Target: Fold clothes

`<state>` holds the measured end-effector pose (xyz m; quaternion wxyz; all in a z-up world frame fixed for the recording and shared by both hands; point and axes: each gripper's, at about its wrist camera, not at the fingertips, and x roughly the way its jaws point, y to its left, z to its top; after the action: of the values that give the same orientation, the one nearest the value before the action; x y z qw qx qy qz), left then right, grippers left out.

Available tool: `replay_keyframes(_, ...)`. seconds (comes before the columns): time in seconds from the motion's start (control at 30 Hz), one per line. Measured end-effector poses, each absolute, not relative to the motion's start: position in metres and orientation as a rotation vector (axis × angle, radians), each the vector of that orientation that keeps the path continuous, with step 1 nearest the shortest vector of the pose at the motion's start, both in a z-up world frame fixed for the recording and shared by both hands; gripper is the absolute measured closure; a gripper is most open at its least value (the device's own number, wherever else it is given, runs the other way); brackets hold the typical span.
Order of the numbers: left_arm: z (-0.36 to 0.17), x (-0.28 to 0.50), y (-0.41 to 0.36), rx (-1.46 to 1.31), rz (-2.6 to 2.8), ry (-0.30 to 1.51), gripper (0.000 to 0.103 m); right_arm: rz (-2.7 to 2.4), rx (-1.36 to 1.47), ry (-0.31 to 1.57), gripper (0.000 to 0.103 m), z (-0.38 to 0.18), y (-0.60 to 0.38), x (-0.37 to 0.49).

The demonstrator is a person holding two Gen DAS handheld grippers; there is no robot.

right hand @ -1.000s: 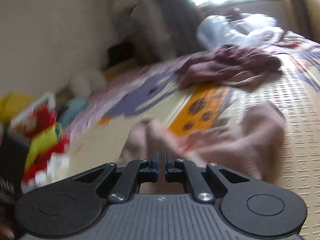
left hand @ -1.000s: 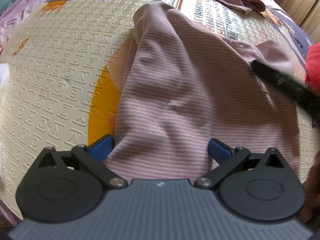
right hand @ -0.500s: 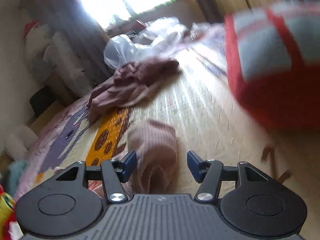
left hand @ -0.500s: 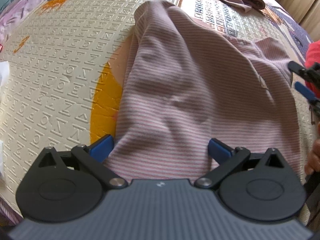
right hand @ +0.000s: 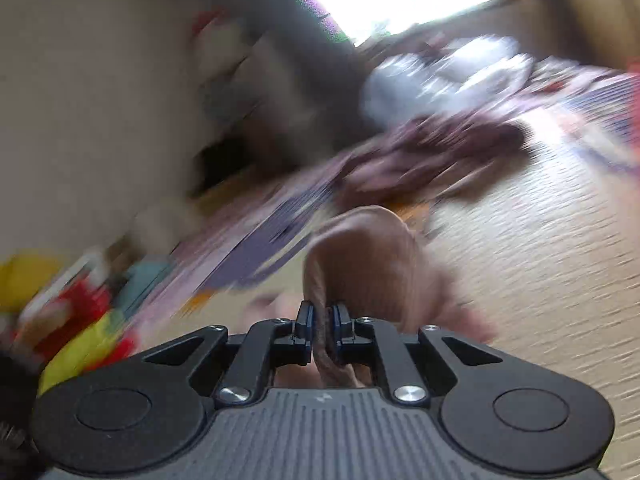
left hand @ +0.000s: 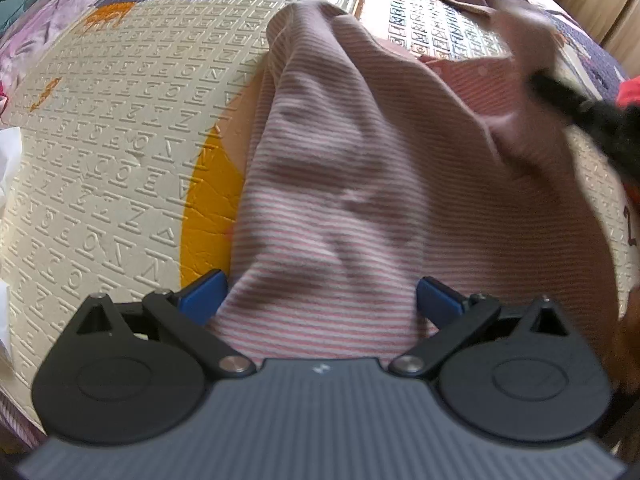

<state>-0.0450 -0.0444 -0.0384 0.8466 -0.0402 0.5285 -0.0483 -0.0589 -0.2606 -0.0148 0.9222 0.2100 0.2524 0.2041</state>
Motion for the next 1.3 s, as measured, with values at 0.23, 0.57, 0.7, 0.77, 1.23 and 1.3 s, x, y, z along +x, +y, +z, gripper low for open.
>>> replay_keyframes(0.23,-0.038,-0.045,-0.045,-0.087,-0.097,1.111,0.0,0.482,0.59,0.717,0.092,-0.047,-0.255,-0.042)
replay_keyframes(0.57,-0.039,-0.049,-0.051,-0.07,-0.074,1.09,0.0,0.453,0.6,0.764,0.092,-0.048,-0.25,-0.04)
replay_keyframes(0.7,-0.04,-0.05,-0.053,-0.064,-0.062,1.075,0.0,0.464,0.672,0.807,0.092,-0.05,-0.259,-0.037)
replay_keyframes(0.77,-0.04,-0.049,-0.052,-0.069,-0.061,1.075,0.0,0.466,0.738,0.818,0.092,-0.055,-0.267,-0.036)
replay_keyframes(1.23,-0.041,-0.05,-0.049,-0.122,-0.031,1.046,0.0,0.469,0.87,0.838,0.089,-0.062,-0.28,-0.034)
replay_keyframes(1.3,-0.041,-0.049,-0.049,-0.121,-0.033,1.05,0.0,0.472,0.871,0.841,0.089,-0.061,-0.28,-0.034)
